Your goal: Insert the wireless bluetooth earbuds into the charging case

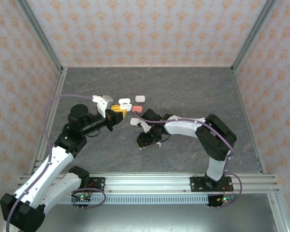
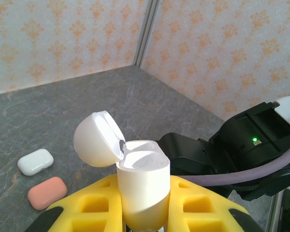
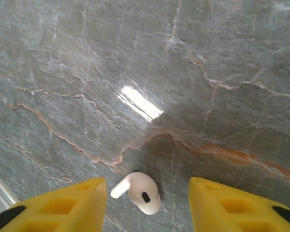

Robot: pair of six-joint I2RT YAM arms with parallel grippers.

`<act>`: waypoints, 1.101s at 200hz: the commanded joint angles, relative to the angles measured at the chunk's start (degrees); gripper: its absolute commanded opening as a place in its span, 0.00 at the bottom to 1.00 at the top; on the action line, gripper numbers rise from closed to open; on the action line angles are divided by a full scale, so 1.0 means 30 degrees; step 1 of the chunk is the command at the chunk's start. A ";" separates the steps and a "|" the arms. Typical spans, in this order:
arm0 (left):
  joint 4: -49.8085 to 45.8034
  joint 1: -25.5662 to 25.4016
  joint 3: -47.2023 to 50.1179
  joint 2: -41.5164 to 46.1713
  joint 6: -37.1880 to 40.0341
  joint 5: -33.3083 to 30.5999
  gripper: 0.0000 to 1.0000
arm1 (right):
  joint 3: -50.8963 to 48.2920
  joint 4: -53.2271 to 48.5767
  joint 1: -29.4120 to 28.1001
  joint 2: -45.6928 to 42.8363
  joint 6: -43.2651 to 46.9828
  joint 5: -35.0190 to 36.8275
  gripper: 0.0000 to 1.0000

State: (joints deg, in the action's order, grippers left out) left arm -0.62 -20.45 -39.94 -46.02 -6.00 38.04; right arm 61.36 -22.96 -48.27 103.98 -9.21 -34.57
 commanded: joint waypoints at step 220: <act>0.1157 0.0195 0.0135 0.0016 -0.0460 0.0062 0.00 | 0.0361 -0.1167 -0.0054 -0.5699 0.1778 0.3879 0.22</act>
State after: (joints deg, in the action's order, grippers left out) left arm -0.62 -20.45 -39.90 -46.02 -6.20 38.04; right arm 61.43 -25.30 -48.82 91.70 -6.48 -28.34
